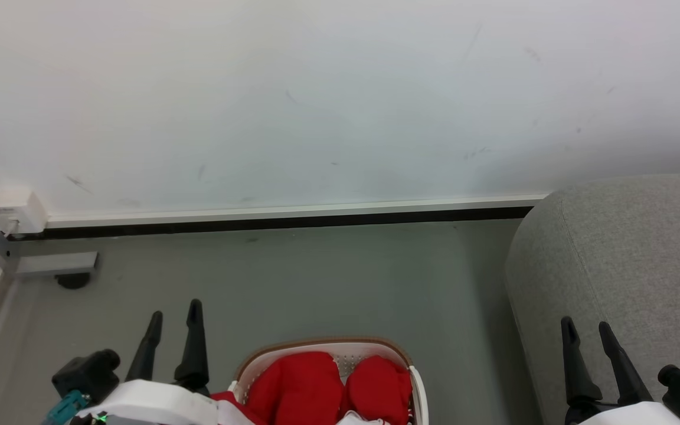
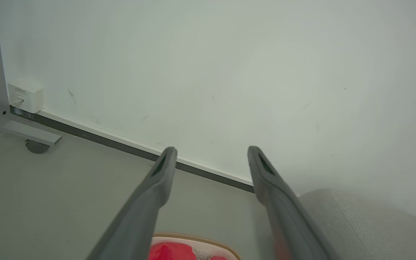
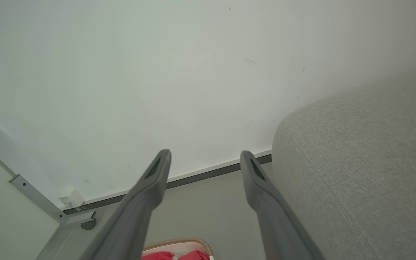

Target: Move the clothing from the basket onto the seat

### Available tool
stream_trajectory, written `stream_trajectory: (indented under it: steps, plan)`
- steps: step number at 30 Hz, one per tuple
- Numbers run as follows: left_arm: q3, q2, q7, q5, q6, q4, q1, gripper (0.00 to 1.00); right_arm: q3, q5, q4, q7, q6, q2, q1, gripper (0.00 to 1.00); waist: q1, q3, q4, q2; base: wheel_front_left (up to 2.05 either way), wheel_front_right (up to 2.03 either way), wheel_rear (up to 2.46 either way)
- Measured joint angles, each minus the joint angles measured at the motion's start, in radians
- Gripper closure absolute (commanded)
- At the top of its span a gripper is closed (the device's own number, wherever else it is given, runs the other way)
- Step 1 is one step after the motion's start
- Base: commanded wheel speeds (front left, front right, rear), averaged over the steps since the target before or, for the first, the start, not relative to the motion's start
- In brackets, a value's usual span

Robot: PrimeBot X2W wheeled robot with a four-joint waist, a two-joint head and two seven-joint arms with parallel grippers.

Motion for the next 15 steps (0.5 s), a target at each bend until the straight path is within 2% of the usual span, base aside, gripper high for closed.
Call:
stream_trajectory:
  steps: [15]
  plan:
    - [-0.016, 0.001, -0.036, 0.13, 0.011, 0.01, -0.001, 0.0, 0.021, -0.141, 0.024, -0.034, 0.0, 0.0, -0.005, 0.0, 0.0, -0.005, 0.003, 0.0, 0.0, 0.0, 0.0]
